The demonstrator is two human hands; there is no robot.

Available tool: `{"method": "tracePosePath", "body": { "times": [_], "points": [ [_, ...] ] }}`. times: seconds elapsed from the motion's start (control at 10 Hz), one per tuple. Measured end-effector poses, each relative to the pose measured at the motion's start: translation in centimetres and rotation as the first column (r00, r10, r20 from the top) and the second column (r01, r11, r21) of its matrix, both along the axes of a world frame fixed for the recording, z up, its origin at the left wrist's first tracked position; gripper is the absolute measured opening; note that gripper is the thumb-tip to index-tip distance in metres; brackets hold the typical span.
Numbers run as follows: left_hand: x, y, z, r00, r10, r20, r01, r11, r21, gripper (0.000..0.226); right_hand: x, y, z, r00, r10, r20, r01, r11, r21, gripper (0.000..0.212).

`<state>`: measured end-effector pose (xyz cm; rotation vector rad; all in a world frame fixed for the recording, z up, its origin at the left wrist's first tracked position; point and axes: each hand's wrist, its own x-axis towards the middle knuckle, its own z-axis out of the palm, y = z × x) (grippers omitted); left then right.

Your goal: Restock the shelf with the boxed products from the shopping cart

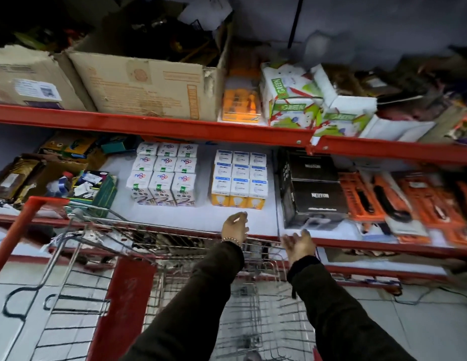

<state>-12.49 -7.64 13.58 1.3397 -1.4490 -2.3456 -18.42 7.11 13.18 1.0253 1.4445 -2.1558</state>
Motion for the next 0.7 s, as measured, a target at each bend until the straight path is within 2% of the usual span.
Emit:
{"method": "tracePosePath", "body": {
  "times": [0.1, 0.2, 0.3, 0.4, 0.6, 0.7],
  "points": [
    [-3.0, 4.9, 0.7, 0.991, -0.134, 0.012, 0.135, 0.989, -0.056, 0.039, -2.9, 4.1, 0.2, 0.988, -0.154, -0.027, 0.155, 0.985, 0.068, 0.041],
    [-5.6, 8.4, 1.1, 0.972, -0.234, 0.024, 0.236, 0.965, -0.113, 0.05, -5.7, 7.0, 0.5, 0.991, -0.097, -0.097, 0.108, 0.987, 0.121, 0.055],
    [-7.7, 10.7, 1.6, 0.956, -0.289, 0.052, 0.294, 0.936, -0.193, 0.053, -7.9, 8.6, 0.7, 0.99, 0.057, -0.132, -0.045, 0.995, 0.088, 0.043],
    [-8.9, 11.6, 1.7, 0.966, -0.248, 0.067, 0.257, 0.924, -0.284, 0.05, -9.2, 9.1, 0.6, 0.984, 0.12, -0.129, -0.114, 0.992, 0.052, 0.044],
    [-8.9, 11.8, 1.8, 0.968, -0.233, 0.099, 0.253, 0.897, -0.361, 0.049, -9.3, 9.5, 0.4, 0.97, 0.194, -0.145, -0.189, 0.981, 0.044, 0.05],
    [-8.5, 11.5, 2.5, 0.984, -0.163, 0.068, 0.176, 0.908, -0.381, 0.049, -9.0, 10.9, 1.9, 0.977, 0.187, -0.098, -0.159, 0.958, 0.239, 0.061]
  ]
}}
